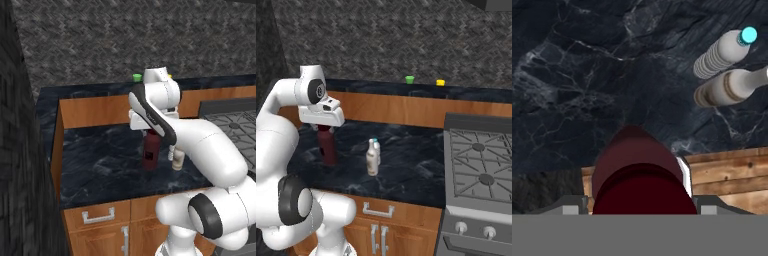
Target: Place the drinks on the dining counter in a tight cluster.
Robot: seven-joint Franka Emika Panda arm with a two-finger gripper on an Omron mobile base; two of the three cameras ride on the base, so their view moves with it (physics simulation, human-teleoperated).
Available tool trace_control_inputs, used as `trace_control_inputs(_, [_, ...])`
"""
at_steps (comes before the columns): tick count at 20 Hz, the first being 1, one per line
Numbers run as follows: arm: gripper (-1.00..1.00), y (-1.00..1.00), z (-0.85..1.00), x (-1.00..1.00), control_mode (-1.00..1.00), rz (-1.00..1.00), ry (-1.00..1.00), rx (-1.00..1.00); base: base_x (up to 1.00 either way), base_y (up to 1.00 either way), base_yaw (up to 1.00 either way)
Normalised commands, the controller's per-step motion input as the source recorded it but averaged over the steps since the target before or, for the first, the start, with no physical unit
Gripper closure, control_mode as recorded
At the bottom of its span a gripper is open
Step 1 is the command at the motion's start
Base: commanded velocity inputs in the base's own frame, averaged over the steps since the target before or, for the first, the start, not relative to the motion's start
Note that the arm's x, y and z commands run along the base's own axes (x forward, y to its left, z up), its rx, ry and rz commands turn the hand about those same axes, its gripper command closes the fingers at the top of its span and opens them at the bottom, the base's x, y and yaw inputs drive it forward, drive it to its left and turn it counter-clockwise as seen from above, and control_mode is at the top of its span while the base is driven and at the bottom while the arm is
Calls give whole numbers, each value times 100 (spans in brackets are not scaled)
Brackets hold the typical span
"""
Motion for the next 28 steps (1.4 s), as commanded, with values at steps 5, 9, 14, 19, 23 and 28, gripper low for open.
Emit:
trace_control_inputs(5, [100, 0, 0, 0, 100, 0, 0, 0, -56, -2, 0])
trace_control_inputs(9, [100, 0, 0, 0, 100, 0, 0, 0, -72, -2, -2])
trace_control_inputs(14, [100, 0, 0, 0, 100, 0, 0, 0, -37, -5, -41])
trace_control_inputs(19, [100, 0, 0, 0, 100, 0, 0, 0, 0, -2, -82])
trace_control_inputs(23, [100, 0, 0, 0, 100, 0, 0, 0, 0, -5, -86])
trace_control_inputs(28, [100, 0, 0, 0, 100, 0, 0, 0, 0, -5, -84])
